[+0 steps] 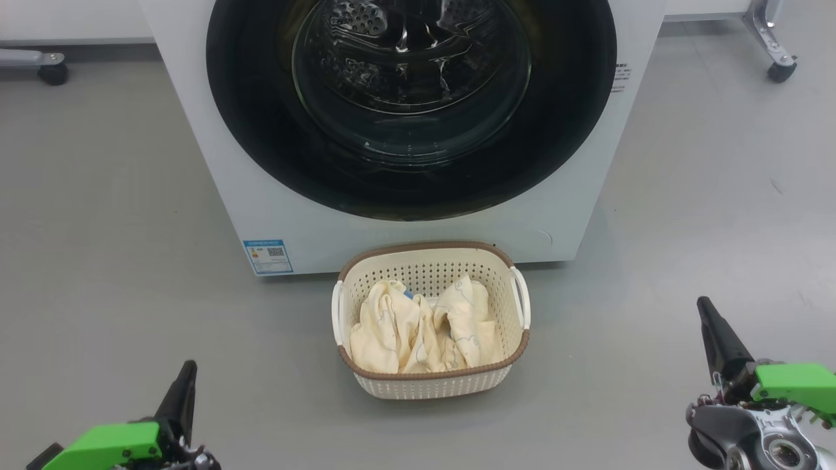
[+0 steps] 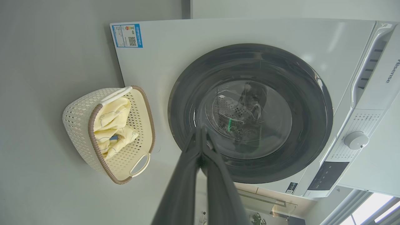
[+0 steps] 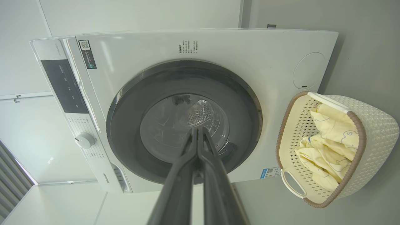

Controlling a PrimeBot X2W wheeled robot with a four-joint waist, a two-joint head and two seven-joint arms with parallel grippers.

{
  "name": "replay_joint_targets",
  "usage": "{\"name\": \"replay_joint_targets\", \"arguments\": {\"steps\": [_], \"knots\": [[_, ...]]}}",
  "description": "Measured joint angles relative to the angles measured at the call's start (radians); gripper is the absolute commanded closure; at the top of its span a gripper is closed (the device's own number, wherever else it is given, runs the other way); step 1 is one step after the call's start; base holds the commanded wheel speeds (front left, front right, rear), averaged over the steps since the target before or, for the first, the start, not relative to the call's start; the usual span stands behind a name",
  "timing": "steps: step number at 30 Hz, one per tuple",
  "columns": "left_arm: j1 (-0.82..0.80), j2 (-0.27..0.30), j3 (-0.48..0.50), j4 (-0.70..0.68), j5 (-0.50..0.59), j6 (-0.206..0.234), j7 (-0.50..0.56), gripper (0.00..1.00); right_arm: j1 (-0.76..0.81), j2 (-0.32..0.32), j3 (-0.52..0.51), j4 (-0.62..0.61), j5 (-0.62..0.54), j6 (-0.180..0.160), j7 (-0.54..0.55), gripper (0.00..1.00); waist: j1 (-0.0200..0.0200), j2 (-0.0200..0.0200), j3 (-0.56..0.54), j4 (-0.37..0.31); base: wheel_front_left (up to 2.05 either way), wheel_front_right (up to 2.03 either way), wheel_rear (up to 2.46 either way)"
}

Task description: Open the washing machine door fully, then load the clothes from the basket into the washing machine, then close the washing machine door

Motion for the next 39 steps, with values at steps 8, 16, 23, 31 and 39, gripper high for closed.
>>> {"name": "replay_joint_targets", "arguments": {"steps": [8, 16, 23, 31, 39], "knots": [[0.033, -0.01, -0.008, 0.061, 0.0, 0.0, -0.001, 0.0, 0.038, 0.006, 0.007, 0.061, 0.0, 0.0, 0.0, 0.0, 0.0, 0.0, 0.0, 0.0, 0.0, 0.0, 0.0], [0.063, -0.016, -0.017, 0.066, 0.001, 0.0, -0.009, 0.0, 0.073, 0.007, 0.023, 0.067, -0.01, 0.0, -0.012, 0.0, 0.0, 0.0, 0.0, 0.0, 0.0, 0.0, 0.0], [0.063, -0.014, -0.025, 0.042, 0.011, 0.0, -0.027, 0.0, 0.067, 0.007, 0.04, 0.047, -0.028, 0.0, -0.036, 0.0, 0.0, 0.0, 0.0, -0.001, 0.0, 0.0, 0.0], [0.062, -0.004, -0.051, 0.009, 0.04, 0.0, -0.06, 0.0, 0.065, 0.002, 0.061, 0.017, -0.063, 0.0, -0.063, 0.0, 0.0, 0.0, -0.001, -0.003, 0.0, 0.0, 0.0], [0.057, 0.011, -0.074, -0.018, 0.069, 0.0, -0.083, 0.0, 0.06, -0.005, 0.074, -0.006, -0.108, 0.0, -0.082, 0.0, 0.0, 0.0, -0.002, -0.005, 0.0, 0.0, 0.0]]}}
